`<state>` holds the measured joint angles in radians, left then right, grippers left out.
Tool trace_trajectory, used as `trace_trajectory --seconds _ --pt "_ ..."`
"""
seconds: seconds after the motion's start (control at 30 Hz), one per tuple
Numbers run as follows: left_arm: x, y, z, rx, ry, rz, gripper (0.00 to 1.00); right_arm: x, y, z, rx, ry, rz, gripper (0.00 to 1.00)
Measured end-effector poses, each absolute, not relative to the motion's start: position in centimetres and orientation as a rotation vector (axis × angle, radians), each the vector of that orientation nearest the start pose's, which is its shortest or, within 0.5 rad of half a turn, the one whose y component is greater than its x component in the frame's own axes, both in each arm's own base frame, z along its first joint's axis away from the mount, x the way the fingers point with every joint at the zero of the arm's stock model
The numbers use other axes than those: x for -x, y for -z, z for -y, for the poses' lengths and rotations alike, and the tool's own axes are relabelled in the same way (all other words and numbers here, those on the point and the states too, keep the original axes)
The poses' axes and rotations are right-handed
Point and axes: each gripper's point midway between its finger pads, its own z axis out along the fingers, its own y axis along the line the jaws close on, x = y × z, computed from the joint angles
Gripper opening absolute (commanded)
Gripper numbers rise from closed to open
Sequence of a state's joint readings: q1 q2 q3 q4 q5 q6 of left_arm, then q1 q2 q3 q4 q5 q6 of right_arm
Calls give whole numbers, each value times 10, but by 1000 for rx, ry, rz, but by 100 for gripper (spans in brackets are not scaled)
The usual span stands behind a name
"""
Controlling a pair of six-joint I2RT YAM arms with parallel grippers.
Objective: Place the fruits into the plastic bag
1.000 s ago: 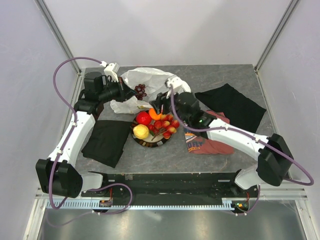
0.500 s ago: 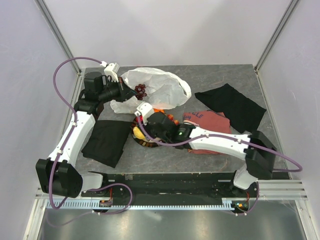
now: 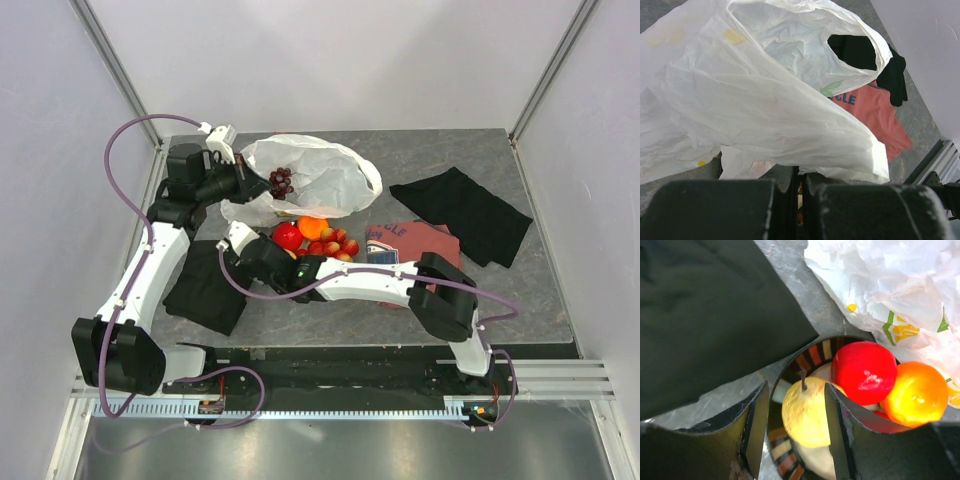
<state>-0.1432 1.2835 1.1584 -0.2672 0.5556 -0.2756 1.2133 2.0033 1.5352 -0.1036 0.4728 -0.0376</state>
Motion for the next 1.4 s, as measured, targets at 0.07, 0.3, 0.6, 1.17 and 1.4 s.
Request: trace_trajectory --seconds 0.07,0.3,0.6,1.17,1.4 --pt "-363 -275 154 -239 815 -1975 2 -273 -131 -485 986 -180 -1832 56" --pt "-364 -275 152 -227 813 -1976 1 -286 -116 -487 983 -76 -1830 53" --pt "-365 -276 150 -218 812 -1977 2 -294 -110 -480 980 24 -1833 30" --pt "-366 -276 148 -212 809 -1977 1 -293 -112 -465 909 -22 -1887 0" --pt "-366 -276 147 -212 811 -1977 1 -277 -168 -424 751 -230 -1887 0"
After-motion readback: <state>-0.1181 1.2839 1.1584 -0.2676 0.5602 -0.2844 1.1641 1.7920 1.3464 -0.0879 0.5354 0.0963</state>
